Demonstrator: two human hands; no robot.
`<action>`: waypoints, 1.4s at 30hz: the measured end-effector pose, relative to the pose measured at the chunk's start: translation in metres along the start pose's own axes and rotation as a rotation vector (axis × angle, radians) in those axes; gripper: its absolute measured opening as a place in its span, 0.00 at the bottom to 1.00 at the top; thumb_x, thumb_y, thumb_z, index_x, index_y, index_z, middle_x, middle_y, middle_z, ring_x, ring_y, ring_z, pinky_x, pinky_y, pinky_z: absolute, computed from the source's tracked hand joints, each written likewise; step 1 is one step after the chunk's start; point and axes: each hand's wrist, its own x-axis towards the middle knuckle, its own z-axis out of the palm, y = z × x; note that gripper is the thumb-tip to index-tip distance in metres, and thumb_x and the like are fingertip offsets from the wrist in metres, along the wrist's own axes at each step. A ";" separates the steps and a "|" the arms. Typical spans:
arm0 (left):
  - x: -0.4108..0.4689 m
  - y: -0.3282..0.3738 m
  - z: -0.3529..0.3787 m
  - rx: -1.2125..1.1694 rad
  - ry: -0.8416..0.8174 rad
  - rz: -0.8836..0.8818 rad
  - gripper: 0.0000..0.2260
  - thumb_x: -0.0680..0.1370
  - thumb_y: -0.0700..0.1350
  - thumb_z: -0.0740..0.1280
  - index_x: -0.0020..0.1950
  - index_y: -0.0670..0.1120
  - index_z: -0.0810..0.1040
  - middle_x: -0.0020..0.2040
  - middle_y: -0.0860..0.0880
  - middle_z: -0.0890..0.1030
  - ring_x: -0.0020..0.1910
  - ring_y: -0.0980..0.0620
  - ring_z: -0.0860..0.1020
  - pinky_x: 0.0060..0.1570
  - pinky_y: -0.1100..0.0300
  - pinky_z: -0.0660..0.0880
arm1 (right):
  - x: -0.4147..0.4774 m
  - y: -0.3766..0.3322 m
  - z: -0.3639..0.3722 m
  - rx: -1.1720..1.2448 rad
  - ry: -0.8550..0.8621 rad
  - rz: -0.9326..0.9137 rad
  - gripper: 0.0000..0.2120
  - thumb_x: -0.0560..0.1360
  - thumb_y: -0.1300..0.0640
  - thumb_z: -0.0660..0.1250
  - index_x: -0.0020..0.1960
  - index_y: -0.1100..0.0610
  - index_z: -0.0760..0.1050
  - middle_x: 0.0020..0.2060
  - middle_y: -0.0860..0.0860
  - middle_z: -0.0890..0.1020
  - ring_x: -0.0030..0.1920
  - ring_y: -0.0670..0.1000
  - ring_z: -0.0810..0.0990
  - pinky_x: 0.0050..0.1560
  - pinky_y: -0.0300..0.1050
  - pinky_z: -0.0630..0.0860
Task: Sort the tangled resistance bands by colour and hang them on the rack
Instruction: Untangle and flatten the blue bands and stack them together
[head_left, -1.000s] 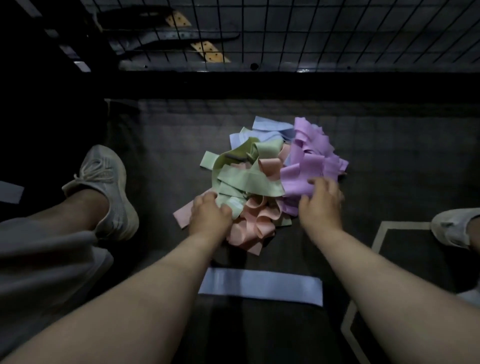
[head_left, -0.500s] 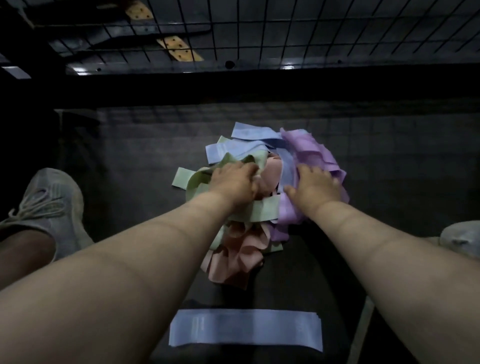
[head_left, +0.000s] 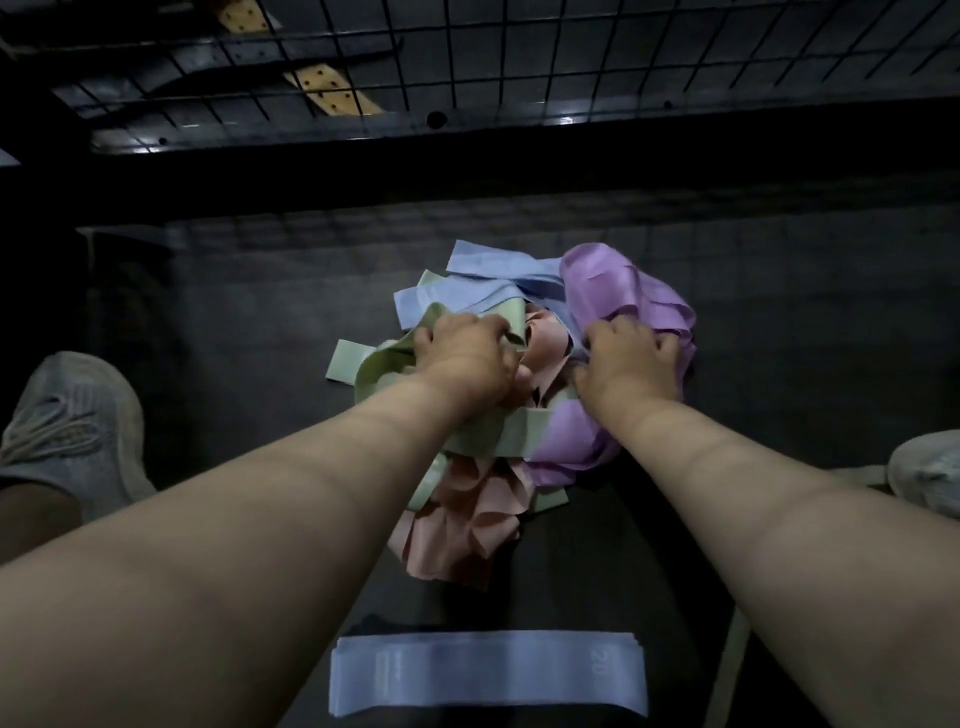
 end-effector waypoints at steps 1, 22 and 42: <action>-0.004 -0.002 0.003 -0.001 0.005 -0.005 0.16 0.79 0.53 0.60 0.67 0.57 0.74 0.65 0.47 0.75 0.67 0.43 0.68 0.67 0.46 0.60 | 0.000 0.002 -0.001 0.042 0.010 0.029 0.17 0.79 0.49 0.62 0.67 0.50 0.72 0.66 0.55 0.72 0.67 0.58 0.69 0.68 0.60 0.61; -0.185 0.019 -0.134 -1.227 -0.066 0.356 0.27 0.69 0.36 0.70 0.67 0.48 0.76 0.58 0.49 0.82 0.51 0.57 0.81 0.47 0.60 0.78 | -0.141 -0.004 -0.222 1.755 -0.340 -0.170 0.04 0.66 0.56 0.61 0.40 0.56 0.70 0.34 0.55 0.70 0.29 0.54 0.72 0.24 0.40 0.69; -0.346 -0.017 -0.173 -1.015 0.023 0.499 0.18 0.69 0.34 0.74 0.53 0.50 0.77 0.46 0.46 0.79 0.44 0.51 0.76 0.44 0.57 0.77 | -0.317 0.016 -0.327 1.441 0.141 -0.494 0.04 0.79 0.64 0.67 0.51 0.57 0.77 0.33 0.48 0.78 0.31 0.44 0.73 0.30 0.38 0.69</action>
